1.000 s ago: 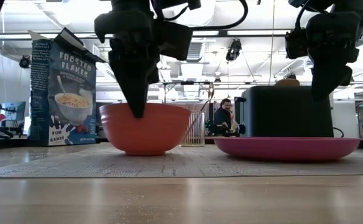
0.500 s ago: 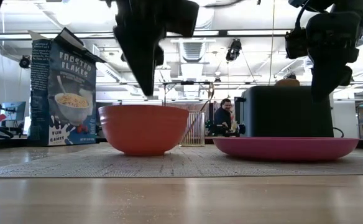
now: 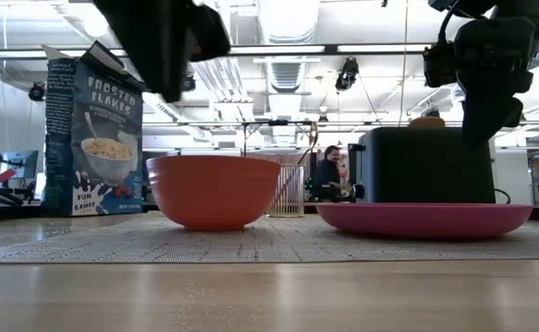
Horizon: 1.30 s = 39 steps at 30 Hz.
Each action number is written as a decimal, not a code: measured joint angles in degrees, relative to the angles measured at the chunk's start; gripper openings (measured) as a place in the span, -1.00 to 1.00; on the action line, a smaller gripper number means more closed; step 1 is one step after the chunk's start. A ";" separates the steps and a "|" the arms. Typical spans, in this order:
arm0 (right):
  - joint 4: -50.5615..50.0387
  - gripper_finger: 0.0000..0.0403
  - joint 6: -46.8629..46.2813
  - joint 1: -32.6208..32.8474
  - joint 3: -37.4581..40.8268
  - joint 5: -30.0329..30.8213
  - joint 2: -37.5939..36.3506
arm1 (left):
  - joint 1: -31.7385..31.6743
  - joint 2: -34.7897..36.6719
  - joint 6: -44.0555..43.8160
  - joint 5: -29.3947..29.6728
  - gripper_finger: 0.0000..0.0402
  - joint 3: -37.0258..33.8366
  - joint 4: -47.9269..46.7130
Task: Arrange a breakfast setting
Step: Adjust the gray placemat on the center of the table
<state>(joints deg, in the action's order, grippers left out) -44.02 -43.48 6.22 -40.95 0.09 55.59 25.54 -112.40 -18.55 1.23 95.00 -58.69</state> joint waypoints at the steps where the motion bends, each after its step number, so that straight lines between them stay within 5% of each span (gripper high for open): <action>1: -0.01 -0.32 0.00 0.00 0.01 0.00 0.00 | 0.65 0.00 -0.10 0.79 -0.71 -0.38 0.67; 24: 0.03 -0.32 0.00 0.02 0.00 0.01 0.00 | 2.01 -2.73 -9.30 6.80 -0.98 -15.71 22.70; 39: 0.02 -0.32 0.00 0.02 0.00 0.00 0.00 | 3.14 -2.40 -14.57 7.38 -0.98 -21.39 23.79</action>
<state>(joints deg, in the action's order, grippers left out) -44.00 -43.48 6.24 -40.95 0.09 55.59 28.68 -114.80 -33.12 8.61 73.60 -34.90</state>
